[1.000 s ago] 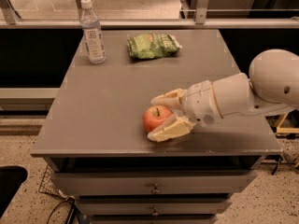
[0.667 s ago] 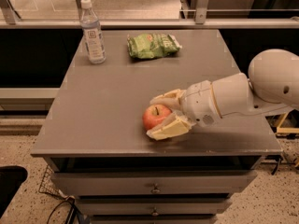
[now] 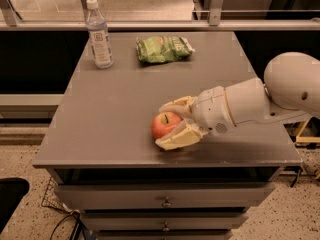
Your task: Move apple near green jalapeno chip bag
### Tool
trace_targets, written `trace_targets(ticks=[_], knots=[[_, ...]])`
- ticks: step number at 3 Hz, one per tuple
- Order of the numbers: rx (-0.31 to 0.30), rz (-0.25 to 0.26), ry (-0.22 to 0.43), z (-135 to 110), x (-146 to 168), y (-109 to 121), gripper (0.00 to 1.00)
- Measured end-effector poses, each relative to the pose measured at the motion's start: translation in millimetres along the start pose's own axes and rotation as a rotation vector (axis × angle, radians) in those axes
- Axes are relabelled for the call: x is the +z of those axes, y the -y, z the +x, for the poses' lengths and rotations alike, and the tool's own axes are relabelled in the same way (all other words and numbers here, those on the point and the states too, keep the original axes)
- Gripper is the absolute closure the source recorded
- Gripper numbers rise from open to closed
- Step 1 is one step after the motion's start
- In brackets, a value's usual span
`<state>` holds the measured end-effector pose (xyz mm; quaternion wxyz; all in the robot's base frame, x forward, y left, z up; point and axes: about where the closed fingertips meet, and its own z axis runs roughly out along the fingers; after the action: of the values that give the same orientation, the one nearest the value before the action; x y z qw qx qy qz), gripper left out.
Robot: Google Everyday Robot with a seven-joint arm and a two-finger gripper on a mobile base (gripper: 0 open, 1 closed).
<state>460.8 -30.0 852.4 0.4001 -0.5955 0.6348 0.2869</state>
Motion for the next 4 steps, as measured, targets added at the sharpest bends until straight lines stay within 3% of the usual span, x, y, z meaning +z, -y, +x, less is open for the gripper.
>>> trace_targets(ticks=[1, 2, 3, 4], knots=[[0.002, 0.036, -0.001, -6, -9, 12, 1.0], [-0.025, 0.088, -0.01, -18, -39, 35, 1.0], [-0.05, 0.136, -0.032, -29, -76, 74, 1.0], [-0.068, 0.189, -0.038, -26, -109, 128, 1.0]])
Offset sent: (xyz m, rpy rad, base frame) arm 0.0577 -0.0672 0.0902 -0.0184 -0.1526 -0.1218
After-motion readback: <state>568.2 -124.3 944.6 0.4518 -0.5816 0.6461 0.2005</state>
